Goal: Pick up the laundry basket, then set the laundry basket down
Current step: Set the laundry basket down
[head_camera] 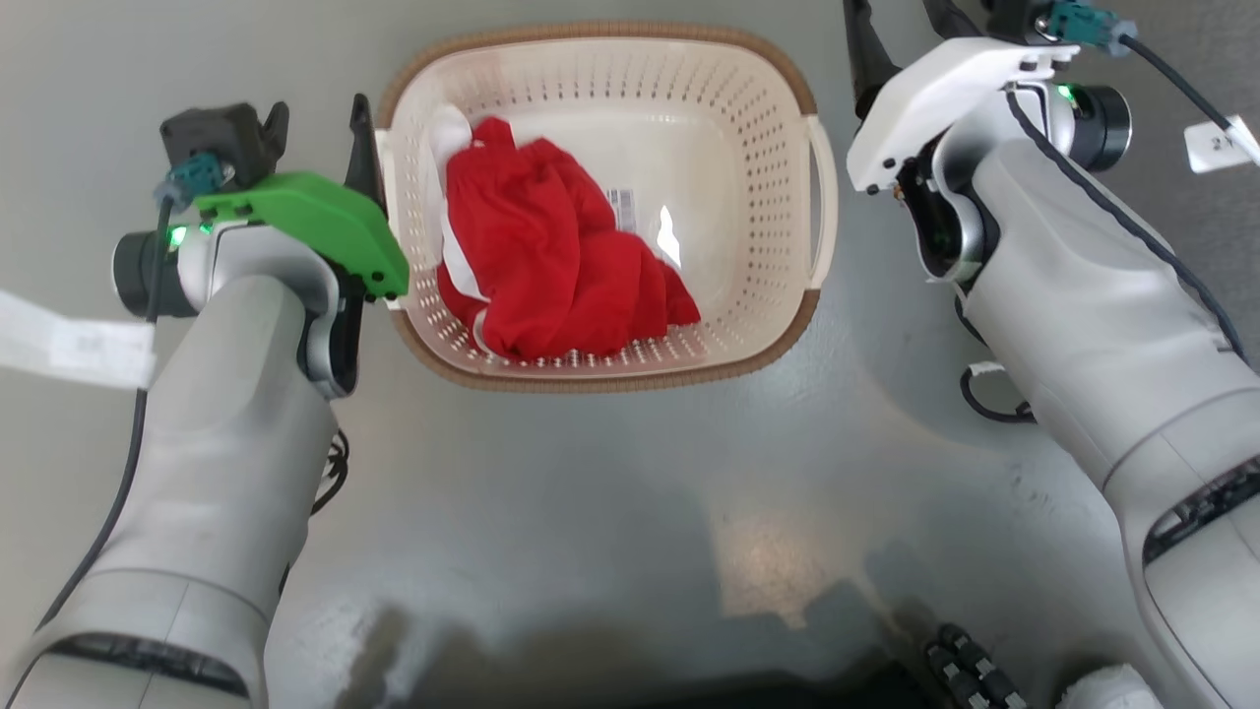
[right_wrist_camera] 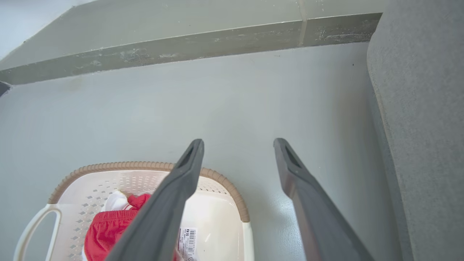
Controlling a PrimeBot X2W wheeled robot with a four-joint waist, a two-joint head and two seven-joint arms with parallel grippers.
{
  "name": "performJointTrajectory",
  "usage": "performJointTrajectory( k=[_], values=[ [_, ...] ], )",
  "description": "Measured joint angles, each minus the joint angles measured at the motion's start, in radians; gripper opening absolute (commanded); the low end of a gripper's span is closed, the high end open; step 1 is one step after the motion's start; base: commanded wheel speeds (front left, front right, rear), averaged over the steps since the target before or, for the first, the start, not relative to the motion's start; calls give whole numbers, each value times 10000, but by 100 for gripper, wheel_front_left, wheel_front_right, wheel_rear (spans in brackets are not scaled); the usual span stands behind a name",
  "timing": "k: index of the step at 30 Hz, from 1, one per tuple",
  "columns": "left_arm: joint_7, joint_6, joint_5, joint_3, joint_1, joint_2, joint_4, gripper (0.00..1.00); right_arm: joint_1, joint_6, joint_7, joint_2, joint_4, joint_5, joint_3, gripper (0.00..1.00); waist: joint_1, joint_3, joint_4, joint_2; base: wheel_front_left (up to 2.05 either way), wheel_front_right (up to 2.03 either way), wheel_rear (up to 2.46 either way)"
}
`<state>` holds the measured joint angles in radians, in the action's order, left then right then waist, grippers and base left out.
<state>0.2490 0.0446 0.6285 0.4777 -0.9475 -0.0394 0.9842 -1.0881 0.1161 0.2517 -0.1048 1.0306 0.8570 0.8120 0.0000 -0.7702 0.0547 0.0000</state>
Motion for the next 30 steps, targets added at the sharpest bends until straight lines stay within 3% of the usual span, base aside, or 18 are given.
performJointTrajectory(
  k=[19,30],
  values=[
    [29,132,-1511,-1567,2750,-669,-3509,100,2613,88,2,-859,-3173,-2006,-2631,100,0,2512,-109,0,0,0,0],
    [29,280,-2140,-2514,5247,-713,-5333,100,5180,90,2,-771,-4915,-3114,-3484,100,-1,4078,-132,0,0,0,0]
  ],
)
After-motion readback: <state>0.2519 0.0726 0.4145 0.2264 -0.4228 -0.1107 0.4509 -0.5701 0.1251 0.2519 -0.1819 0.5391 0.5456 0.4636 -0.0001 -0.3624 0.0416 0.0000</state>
